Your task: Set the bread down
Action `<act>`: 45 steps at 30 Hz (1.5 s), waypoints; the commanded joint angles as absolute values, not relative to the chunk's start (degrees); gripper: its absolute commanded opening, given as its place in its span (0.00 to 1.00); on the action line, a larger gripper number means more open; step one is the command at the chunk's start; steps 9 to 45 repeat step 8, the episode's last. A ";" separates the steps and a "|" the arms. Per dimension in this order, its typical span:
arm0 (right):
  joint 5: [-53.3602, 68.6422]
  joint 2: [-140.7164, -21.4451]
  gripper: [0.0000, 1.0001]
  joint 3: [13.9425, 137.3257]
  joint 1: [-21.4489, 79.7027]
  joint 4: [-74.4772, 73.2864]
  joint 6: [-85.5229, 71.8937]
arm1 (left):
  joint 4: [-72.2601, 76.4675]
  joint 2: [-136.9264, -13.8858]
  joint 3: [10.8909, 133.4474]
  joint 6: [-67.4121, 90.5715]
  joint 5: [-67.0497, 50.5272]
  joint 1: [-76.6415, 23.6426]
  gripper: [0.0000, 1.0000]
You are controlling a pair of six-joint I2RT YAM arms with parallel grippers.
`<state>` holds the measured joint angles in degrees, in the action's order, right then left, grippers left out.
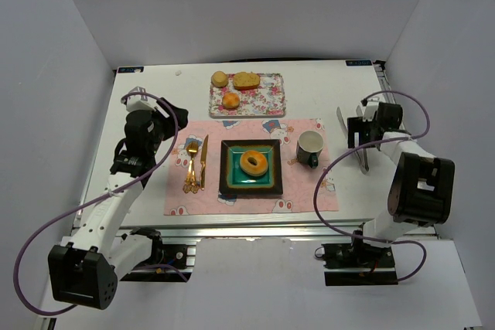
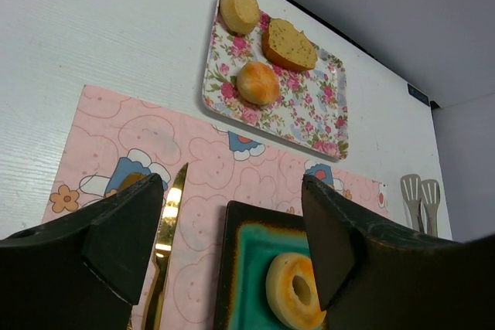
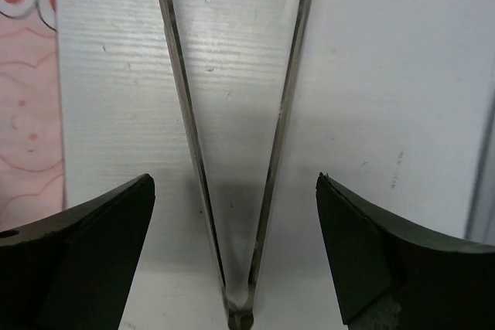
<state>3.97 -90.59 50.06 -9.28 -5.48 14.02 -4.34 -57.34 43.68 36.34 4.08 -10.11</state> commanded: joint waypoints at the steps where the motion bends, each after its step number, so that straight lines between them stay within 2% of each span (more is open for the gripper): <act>1: 3.79 -86.49 0.90 59.46 -8.53 -10.00 14.94 | -4.83 -57.22 46.14 35.86 5.10 -10.20 0.82; 8: 1.40 -85.43 0.89 72.23 -5.19 -15.38 12.66 | -4.22 -57.04 46.49 35.95 5.45 -10.20 0.84; 45: 1.40 -85.43 0.89 72.23 -5.19 -15.38 12.66 | -4.22 -57.04 46.49 35.95 5.45 -10.20 0.84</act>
